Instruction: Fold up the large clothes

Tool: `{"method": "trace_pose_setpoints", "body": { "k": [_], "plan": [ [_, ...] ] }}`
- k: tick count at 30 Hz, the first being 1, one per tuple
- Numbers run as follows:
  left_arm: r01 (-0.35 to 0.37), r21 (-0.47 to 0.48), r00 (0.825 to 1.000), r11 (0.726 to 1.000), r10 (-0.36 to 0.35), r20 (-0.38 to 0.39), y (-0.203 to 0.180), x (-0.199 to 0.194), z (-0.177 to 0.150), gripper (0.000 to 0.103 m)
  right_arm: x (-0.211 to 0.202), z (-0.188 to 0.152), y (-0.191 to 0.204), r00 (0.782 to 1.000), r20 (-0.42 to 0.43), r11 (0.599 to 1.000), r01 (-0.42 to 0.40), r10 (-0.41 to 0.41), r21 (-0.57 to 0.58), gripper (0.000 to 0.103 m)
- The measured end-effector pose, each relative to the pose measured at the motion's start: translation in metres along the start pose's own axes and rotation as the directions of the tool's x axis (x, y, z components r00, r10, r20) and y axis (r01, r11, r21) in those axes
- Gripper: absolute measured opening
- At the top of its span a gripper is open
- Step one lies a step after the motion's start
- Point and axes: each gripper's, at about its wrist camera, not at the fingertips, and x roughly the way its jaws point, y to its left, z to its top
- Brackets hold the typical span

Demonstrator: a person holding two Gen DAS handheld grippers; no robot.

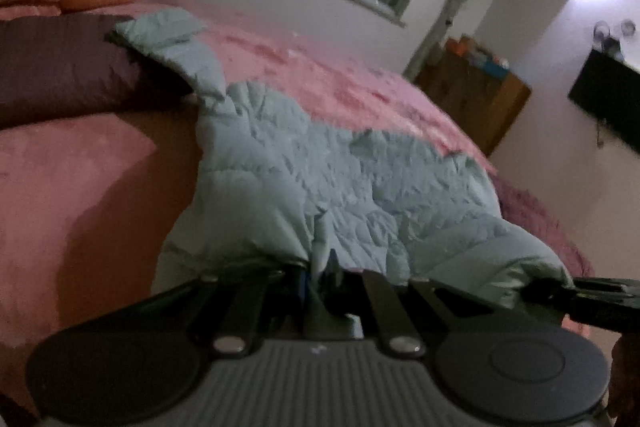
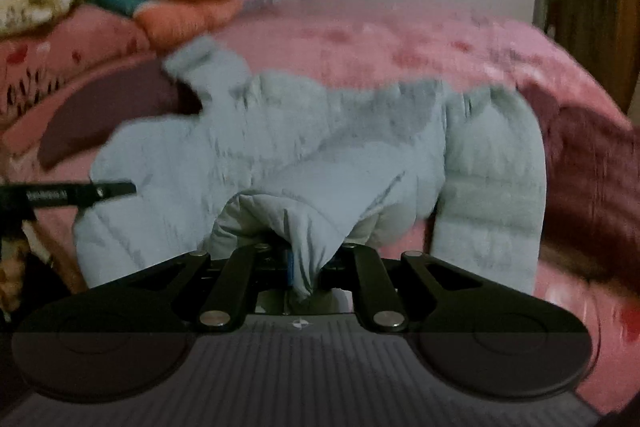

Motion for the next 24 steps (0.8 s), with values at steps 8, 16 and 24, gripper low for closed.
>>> {"method": "trace_pose_setpoints", "body": {
  "k": [8, 16, 24],
  "plan": [
    [-0.159, -0.016, 0.987, 0.987, 0.159, -0.021, 0.013, -0.005, 0.002, 0.011, 0.044, -0.038, -0.015, 0.977, -0.214, 0.989, 0.014, 0.018, 0.149, 0.048],
    [-0.27, -0.045, 0.959, 0.962, 0.273, 0.075, 0.022, -0.038, 0.01, 0.022, 0.016, -0.025, -0.05, 0.997, -0.068, 0.967, 0.043, -0.027, 0.252, 0.085],
    [-0.249, 0.032, 0.952, 0.968, 0.239, 0.189, 0.004, -0.047, 0.028, 0.029, -0.007, -0.013, -0.068, 0.996, 0.092, 0.947, -0.026, -0.004, 0.321, 0.097]
  ]
}}
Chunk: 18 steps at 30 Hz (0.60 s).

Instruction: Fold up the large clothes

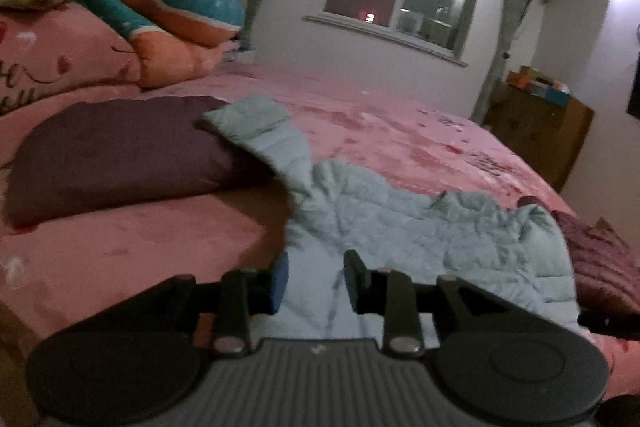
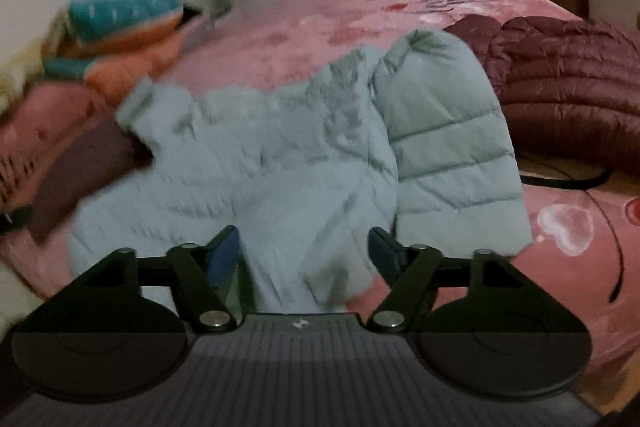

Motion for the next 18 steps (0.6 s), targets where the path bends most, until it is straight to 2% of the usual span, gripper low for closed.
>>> {"method": "trace_pose_setpoints", "body": {
  "k": [2, 5, 7, 9, 13, 15, 18],
  "plan": [
    [0.024, -0.002, 1.0, 1.0, -0.024, -0.011, -0.005, 0.01, 0.0, 0.029, -0.003, 0.009, -0.004, 0.999, 0.048, 0.999, -0.028, 0.026, 0.038, 0.097],
    [0.099, -0.007, 0.994, 0.995, -0.099, -0.044, -0.016, 0.032, -0.003, 0.029, -0.004, 0.023, -0.007, 0.994, 0.103, 0.997, -0.04, 0.033, 0.063, 0.097],
    [0.138, -0.001, 0.988, 0.99, -0.138, -0.071, -0.027, 0.049, -0.007, 0.029, 0.006, 0.03, -0.004, 0.994, 0.11, 0.999, -0.027, 0.022, 0.042, 0.095],
    [0.185, 0.027, 0.98, 0.982, -0.182, -0.086, -0.038, 0.067, -0.011, 0.029, 0.024, 0.032, -0.001, 0.993, 0.111, 0.999, -0.029, 0.027, 0.016, 0.089],
    [0.207, 0.109, 0.974, 0.972, -0.194, -0.114, -0.053, 0.101, -0.02, 0.029, 0.06, 0.03, 0.009, 0.996, 0.073, 0.999, -0.04, 0.042, -0.027, 0.078],
    [0.191, 0.145, 0.976, 0.971, -0.172, -0.136, -0.056, 0.121, -0.024, 0.029, 0.076, 0.028, 0.015, 0.998, 0.06, 0.997, -0.031, 0.035, -0.064, 0.071],
    [0.144, 0.18, 0.979, 0.973, -0.114, -0.167, -0.053, 0.15, -0.03, 0.028, 0.1, 0.028, 0.018, 1.0, 0.027, 0.996, 0.0, 0.002, -0.092, 0.071]
  ]
}}
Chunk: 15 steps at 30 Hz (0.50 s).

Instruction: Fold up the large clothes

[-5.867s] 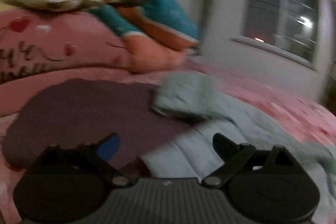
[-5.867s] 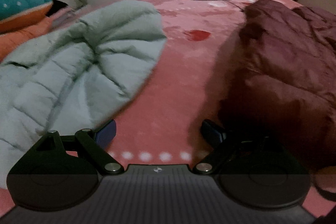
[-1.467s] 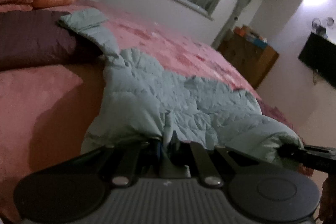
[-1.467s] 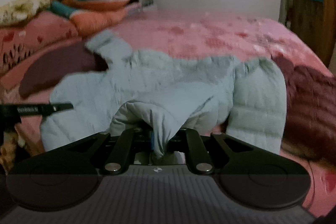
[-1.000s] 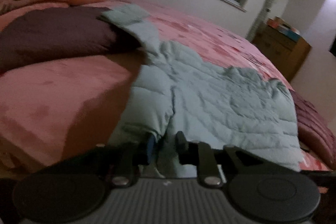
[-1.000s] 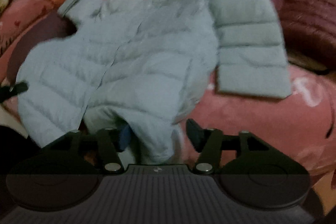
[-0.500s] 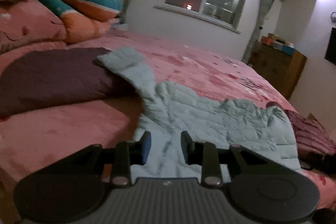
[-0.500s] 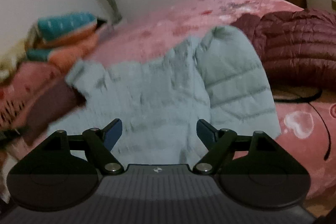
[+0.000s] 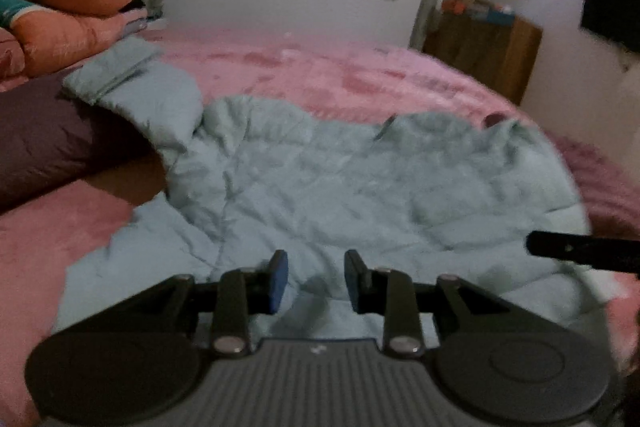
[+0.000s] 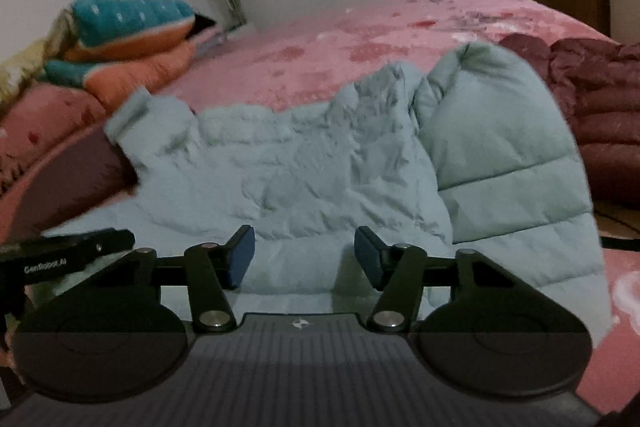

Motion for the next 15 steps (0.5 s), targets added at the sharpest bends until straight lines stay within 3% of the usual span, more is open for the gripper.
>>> {"method": "trace_pose_setpoints", "body": {
  "k": [7, 15],
  "plan": [
    [-0.127, 0.027, 0.992, 0.992, 0.128, -0.018, 0.025, 0.047, -0.004, 0.025, 0.06, 0.002, -0.02, 0.996, -0.06, 0.998, 0.061, -0.059, 0.03, 0.068],
    [-0.24, 0.004, 0.971, 0.971, 0.24, 0.014, 0.046, 0.082, 0.0, 0.024, 0.117, 0.013, -0.015, 0.997, -0.04, 0.998, 0.062, -0.061, 0.009, 0.073]
  ]
}}
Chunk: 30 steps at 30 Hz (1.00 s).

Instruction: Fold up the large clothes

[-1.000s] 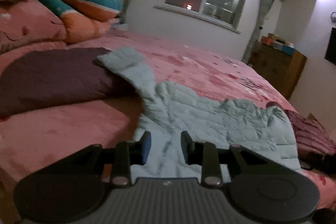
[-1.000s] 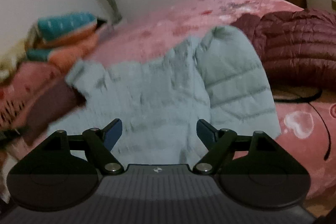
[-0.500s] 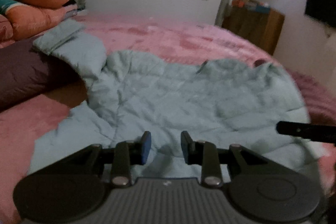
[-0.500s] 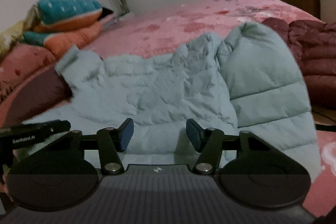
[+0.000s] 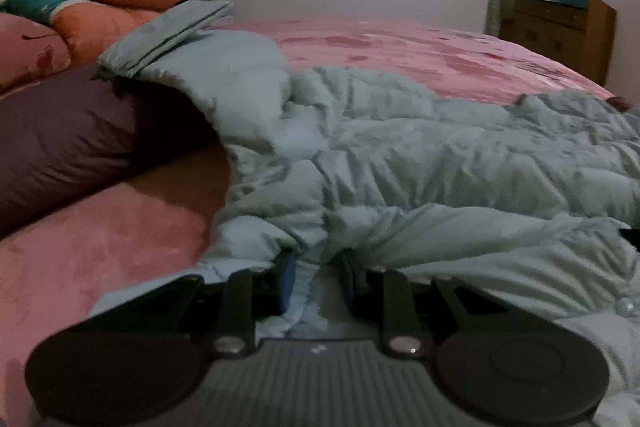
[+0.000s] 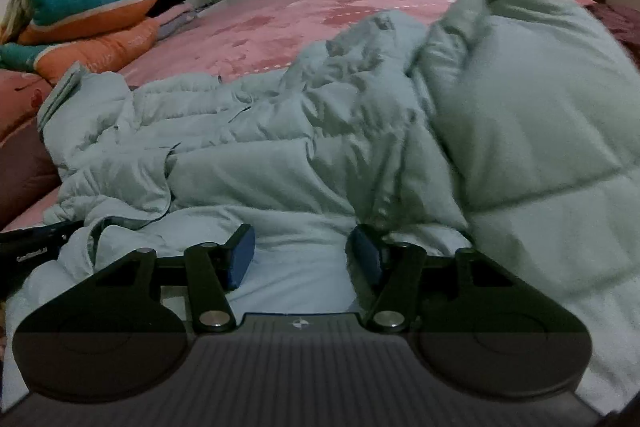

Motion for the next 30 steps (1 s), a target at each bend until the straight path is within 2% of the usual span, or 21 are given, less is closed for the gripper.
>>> {"method": "trace_pose_setpoints", "body": {
  "k": [4, 11, 15, 19, 20, 24, 27, 30],
  "plan": [
    [-0.013, 0.005, 1.0, 1.0, 0.013, 0.008, -0.003, 0.006, -0.001, 0.024, 0.01, 0.004, 0.01, 1.0, 0.02, 1.0, -0.004, 0.004, -0.031, 0.078],
    [-0.046, 0.043, 0.999, 0.998, 0.046, 0.015, -0.013, -0.007, -0.004, 0.025, 0.019, 0.009, 0.014, 1.0, 0.019, 0.999, -0.021, 0.022, -0.05, 0.087],
    [-0.046, 0.034, 0.999, 0.998, 0.045, 0.013, -0.016, -0.011, 0.001, 0.029, 0.003, 0.013, 0.01, 0.999, 0.031, 0.999, -0.029, 0.03, -0.03, 0.092],
    [-0.01, -0.014, 1.0, 1.0, 0.01, 0.022, -0.019, -0.032, 0.007, 0.032, -0.032, 0.016, 0.003, 0.995, 0.102, 0.999, -0.008, 0.012, -0.033, 0.098],
    [0.003, -0.022, 1.0, 1.0, -0.003, 0.028, -0.022, -0.038, 0.008, 0.037, -0.042, 0.018, 0.0, 0.992, 0.124, 1.0, -0.003, 0.006, -0.024, 0.099],
    [0.083, -0.043, 0.995, 0.996, -0.081, 0.058, -0.041, -0.064, 0.018, 0.064, -0.084, 0.019, -0.029, 0.972, 0.221, 0.996, 0.073, -0.083, 0.054, 0.101],
    [0.155, -0.045, 0.985, 0.987, -0.15, 0.087, -0.061, -0.086, 0.024, 0.07, -0.107, 0.02, -0.056, 0.952, 0.25, 0.98, 0.147, -0.176, 0.13, 0.103],
    [0.211, -0.032, 0.974, 0.977, -0.208, 0.089, -0.082, -0.1, 0.025, 0.075, -0.124, 0.016, -0.092, 0.934, 0.218, 0.943, 0.229, -0.283, 0.24, 0.103]
  ]
}}
